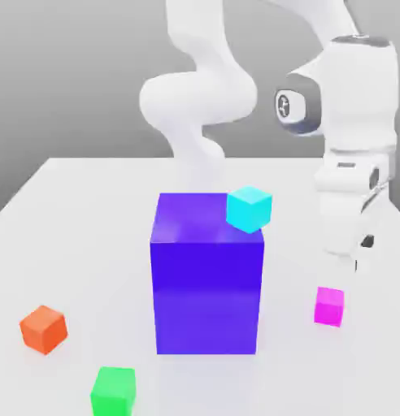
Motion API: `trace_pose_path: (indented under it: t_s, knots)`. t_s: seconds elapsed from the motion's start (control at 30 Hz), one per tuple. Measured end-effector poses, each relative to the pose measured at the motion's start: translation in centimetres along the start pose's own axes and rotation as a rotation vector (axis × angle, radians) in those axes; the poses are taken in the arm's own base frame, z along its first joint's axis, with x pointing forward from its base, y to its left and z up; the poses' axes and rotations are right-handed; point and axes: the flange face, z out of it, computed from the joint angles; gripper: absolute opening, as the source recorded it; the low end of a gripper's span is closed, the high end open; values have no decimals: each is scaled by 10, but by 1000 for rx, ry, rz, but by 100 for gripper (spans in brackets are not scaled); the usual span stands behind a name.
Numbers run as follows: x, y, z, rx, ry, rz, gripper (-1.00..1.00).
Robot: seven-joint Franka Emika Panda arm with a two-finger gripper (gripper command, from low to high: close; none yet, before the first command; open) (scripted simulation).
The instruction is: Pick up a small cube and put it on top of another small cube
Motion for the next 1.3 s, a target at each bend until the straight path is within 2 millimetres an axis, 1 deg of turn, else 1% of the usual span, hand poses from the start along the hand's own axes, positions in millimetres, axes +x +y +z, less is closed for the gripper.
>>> trace_pose_path:
  t_s: [0.07,0.1,0.3,0.33,0.5,0.53,0.57,0.63,0.77,0.8,0.83,0.87,0.97,1.07,1.13,1.2,1.27,1.3]
  knots:
    - [-27,-11,34,-19,-59,-98,0]
    - [-33,-11,46,-23,-72,-114,0]
    - [-43,-10,105,-26,-86,-130,0]
    - [-44,-10,110,-26,-86,-130,-100]
    - [-44,-10,110,-27,-87,-130,-100]
    - [-45,-10,113,-27,-87,-130,-100]
    - [-44,-10,110,-27,-87,-130,-100]
    - [-42,-11,95,-28,-87,-131,-100]
    - [-39,-12,60,-28,-87,-130,-100]
    - [-36,-12,50,-24,-80,-125,-100]
    - [-23,-2,42,-17,-69,-66,-100]
    - [-8,20,37,-16,-64,32,-100]
    - [30,98,25,-19,-55,351,-100]
    - [51,180,13,-22,-44,654,-100]
    - [55,235,2,-24,-35,845,-100]
    - [52,291,-9,-26,-24,1031,-100]
    - [38,341,-16,-41,-24,1198,-100]
    - [27,364,-12,-60,-36,1274,-100]
